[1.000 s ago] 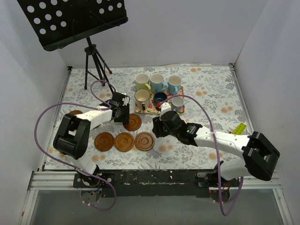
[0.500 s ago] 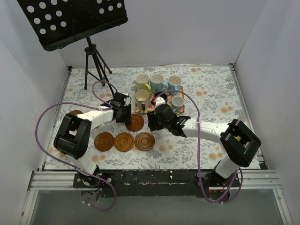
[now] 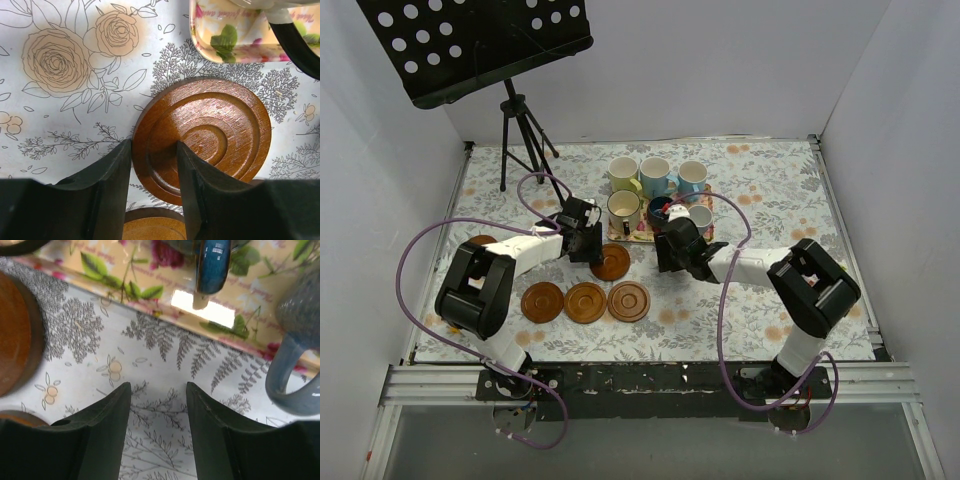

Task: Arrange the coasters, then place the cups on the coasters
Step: Move the tray to the center of the board.

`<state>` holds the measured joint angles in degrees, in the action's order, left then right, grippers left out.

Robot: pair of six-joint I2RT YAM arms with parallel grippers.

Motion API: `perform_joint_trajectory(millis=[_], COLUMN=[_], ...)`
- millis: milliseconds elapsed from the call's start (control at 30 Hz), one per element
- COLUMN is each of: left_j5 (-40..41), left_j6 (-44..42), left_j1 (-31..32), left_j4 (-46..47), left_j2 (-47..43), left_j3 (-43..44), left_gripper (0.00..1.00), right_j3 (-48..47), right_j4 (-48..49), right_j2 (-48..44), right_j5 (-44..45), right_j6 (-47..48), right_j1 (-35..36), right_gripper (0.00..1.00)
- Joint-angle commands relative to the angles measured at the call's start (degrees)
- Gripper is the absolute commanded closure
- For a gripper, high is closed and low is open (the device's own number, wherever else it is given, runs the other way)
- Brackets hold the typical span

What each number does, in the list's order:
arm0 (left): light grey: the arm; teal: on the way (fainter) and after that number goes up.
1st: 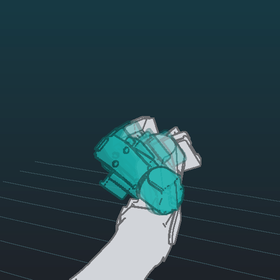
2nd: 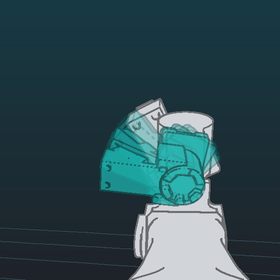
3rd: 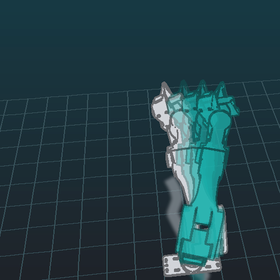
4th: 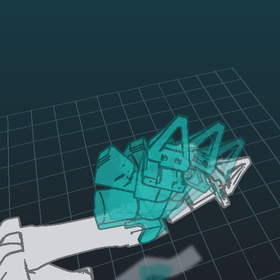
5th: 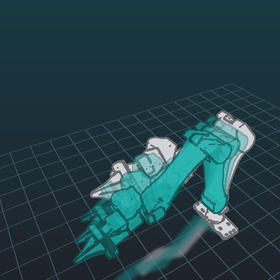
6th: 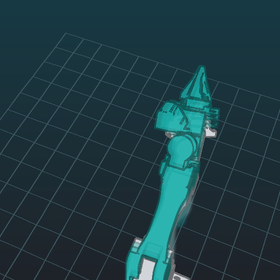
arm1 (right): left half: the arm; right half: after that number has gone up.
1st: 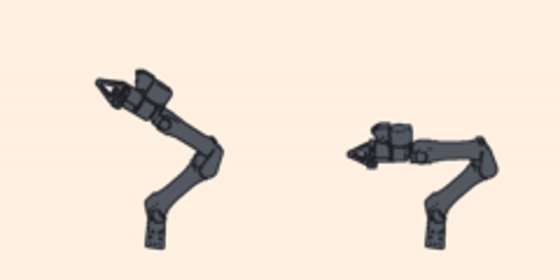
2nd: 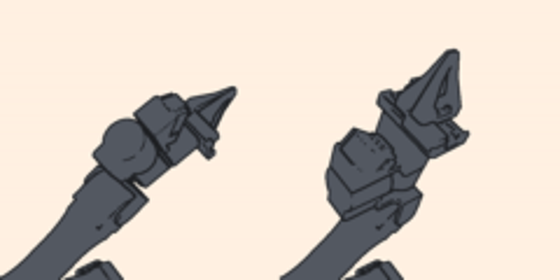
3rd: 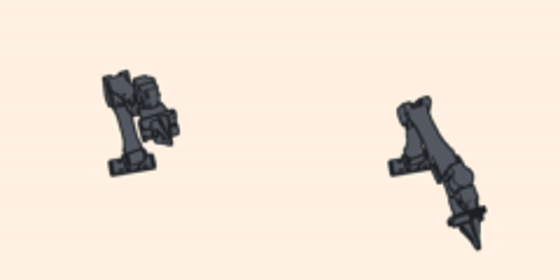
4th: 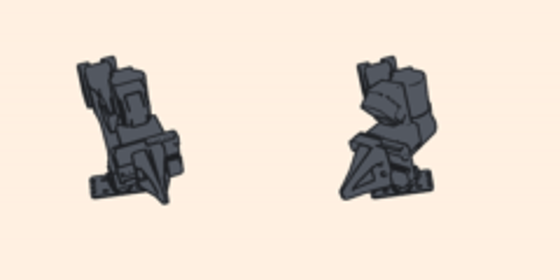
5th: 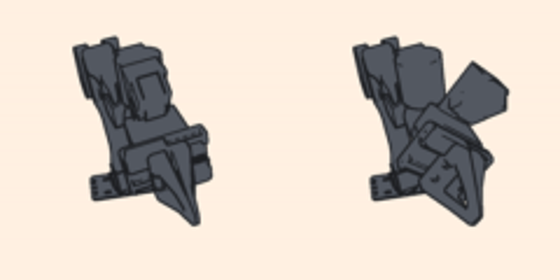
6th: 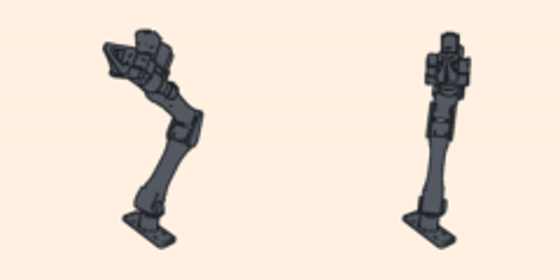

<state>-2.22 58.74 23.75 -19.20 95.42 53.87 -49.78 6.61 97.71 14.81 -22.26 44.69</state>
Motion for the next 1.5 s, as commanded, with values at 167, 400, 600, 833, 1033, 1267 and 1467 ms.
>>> perform_joint_trajectory(millis=[167, 400, 600, 833, 1033, 1267, 1467], left_j5=[-2.6, -3.5, -3.8, -4.3, -4.5, -3.0, -5.6], left_j6=[0.7, 0.1, 0.1, 1.0, 2.0, 2.9, 5.2], left_j1=[0.6, 0.6, 0.6, 0.8, 2.3, 4.7, 7.5], left_j4=[0.3, 0.4, 0.5, 1.0, 1.4, 1.3, 2.2], left_j2=[0.6, 1.7, 2.8, 3.5, 5.6, 7.8, 8.7], left_j3=[1.4, 2.5, 3.5, 4.8, 7.0, 9.0, 10.2], left_gripper=[0.93, 0.94, 0.94, 0.94, 0.94, 0.94, 0.86], right_j3=[-2.2, -5.2, -7.3, -7.9, -6.6, -2.5, -0.5], right_j4=[5.8, 6.8, 7.1, 6.9, 4.6, 2.4, -0.3], right_j2=[4.5, 8.4, 10.2, 9.6, 4.5, -2.3, -8.1], right_j5=[6.7, 9.5, 9.9, 6.7, 1.4, -0.3, -4.4], right_j6=[1.8, 2.3, 2.3, 3.0, 3.6, 1.7, 0.9], right_j1=[-1.6, -2.8, -4.3, -5.0, -5.0, -5.0, -5.0], right_gripper=[0.45, 0.46, 0.46, 0.46, 0.37, 0.36, 0.34])
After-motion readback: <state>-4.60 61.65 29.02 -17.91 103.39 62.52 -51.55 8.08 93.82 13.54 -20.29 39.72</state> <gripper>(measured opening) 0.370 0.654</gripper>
